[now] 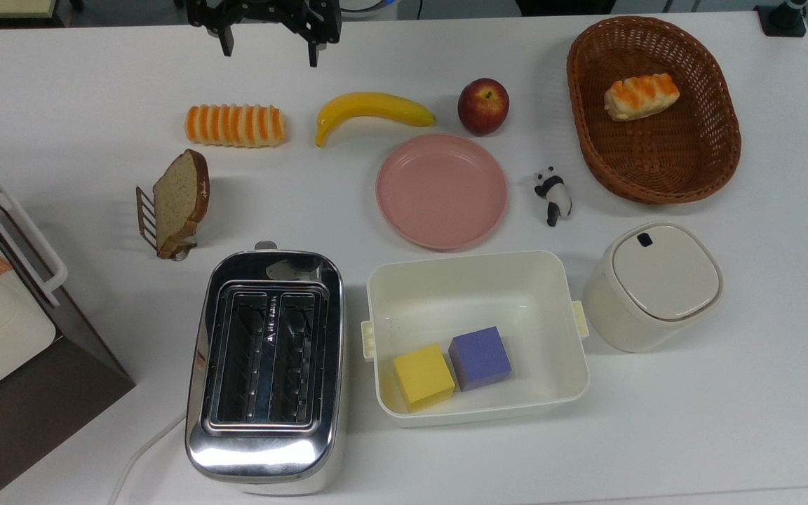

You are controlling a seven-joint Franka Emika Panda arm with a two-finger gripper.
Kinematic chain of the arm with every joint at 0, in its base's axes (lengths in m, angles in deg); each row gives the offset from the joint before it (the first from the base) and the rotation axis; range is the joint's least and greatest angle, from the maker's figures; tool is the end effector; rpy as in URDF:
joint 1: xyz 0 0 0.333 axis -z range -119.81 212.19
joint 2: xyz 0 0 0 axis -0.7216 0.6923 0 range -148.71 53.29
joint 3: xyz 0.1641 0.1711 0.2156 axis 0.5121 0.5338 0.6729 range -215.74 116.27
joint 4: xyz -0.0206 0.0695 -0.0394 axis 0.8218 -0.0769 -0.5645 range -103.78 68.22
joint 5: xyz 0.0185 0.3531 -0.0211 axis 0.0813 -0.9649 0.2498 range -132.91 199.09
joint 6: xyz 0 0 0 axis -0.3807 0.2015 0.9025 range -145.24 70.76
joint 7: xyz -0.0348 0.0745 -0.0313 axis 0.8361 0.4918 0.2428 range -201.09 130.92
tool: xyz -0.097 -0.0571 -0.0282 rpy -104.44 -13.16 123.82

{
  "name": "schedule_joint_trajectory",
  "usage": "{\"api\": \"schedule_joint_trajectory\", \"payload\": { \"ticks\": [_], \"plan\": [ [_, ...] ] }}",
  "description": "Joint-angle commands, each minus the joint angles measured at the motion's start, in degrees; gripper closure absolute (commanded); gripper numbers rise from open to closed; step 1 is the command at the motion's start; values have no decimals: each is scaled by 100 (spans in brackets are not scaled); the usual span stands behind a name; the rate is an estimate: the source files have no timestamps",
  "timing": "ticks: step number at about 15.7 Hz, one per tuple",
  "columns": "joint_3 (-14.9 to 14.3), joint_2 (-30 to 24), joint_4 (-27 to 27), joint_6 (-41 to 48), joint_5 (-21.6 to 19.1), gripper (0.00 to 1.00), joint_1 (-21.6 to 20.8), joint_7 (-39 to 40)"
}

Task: Put the bread in the toaster

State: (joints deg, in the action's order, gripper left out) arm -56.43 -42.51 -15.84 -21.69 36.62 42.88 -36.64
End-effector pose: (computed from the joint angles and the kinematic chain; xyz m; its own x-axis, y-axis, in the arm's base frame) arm 0.5428 -0.0360 0.5893 0.9960 -0.0842 -0.0291 -0.0819 -0.9940 0.0727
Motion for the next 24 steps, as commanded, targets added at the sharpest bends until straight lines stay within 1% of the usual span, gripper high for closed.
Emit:
{"api": "schedule_joint_trajectory", "payload": {
  "ticks": [1, 20, 24],
  "plan": [
    [-69, -90, -80, -118, -263, 0, -29, 33],
    [-61, 16, -80, -171, -265, 0, -64, 50],
    [-61, 85, -80, -356, -265, 0, -73, 33]
  ]
}}
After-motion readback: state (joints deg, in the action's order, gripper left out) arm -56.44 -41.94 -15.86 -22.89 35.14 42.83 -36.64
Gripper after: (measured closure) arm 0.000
